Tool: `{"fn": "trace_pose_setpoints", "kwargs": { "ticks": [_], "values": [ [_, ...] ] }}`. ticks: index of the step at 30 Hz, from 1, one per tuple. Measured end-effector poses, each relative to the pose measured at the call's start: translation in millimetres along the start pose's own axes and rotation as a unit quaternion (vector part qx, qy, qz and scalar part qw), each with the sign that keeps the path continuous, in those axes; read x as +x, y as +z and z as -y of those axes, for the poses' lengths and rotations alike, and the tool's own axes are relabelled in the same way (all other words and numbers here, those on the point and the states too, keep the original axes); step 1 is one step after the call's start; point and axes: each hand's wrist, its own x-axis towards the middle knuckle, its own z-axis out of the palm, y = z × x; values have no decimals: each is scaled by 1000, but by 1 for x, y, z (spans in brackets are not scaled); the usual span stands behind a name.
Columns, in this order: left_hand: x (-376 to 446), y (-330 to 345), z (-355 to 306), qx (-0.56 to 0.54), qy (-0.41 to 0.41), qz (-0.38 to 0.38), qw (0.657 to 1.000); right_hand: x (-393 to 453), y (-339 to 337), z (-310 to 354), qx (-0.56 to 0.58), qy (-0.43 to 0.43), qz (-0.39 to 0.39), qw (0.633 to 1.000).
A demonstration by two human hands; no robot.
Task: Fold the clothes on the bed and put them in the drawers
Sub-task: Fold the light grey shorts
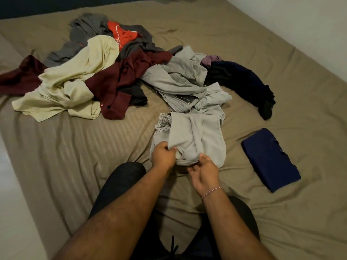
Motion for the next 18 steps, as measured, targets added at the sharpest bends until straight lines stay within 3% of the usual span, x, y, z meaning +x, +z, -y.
{"fn": "trace_pose_setpoints", "kwargs": {
  "ticks": [3,5,7,8,12,14,16,18],
  "values": [
    [12,-8,-2,-183,-90,-7,979,1,-8,9,57,-46,33,997],
    [17,-14,-2,-199,-106,6,974,5,-16,17,-139,-125,61,980],
    [19,-18,-4,-196,-86,22,977,10,-23,29,-413,-198,71,886],
    [21,-20,-5,-184,-62,24,981,15,-26,37,-482,-211,73,847],
    [24,-24,-15,-161,-11,5,987,22,-39,61,-535,-210,120,810],
    [24,-23,-18,-130,18,-1,991,22,-51,56,-525,-206,113,818],
    [19,-22,-17,-72,61,-10,996,21,-62,45,-438,-167,115,876],
    [13,-23,-15,-48,98,-18,994,18,-74,41,-421,-190,116,879]
  ]
}}
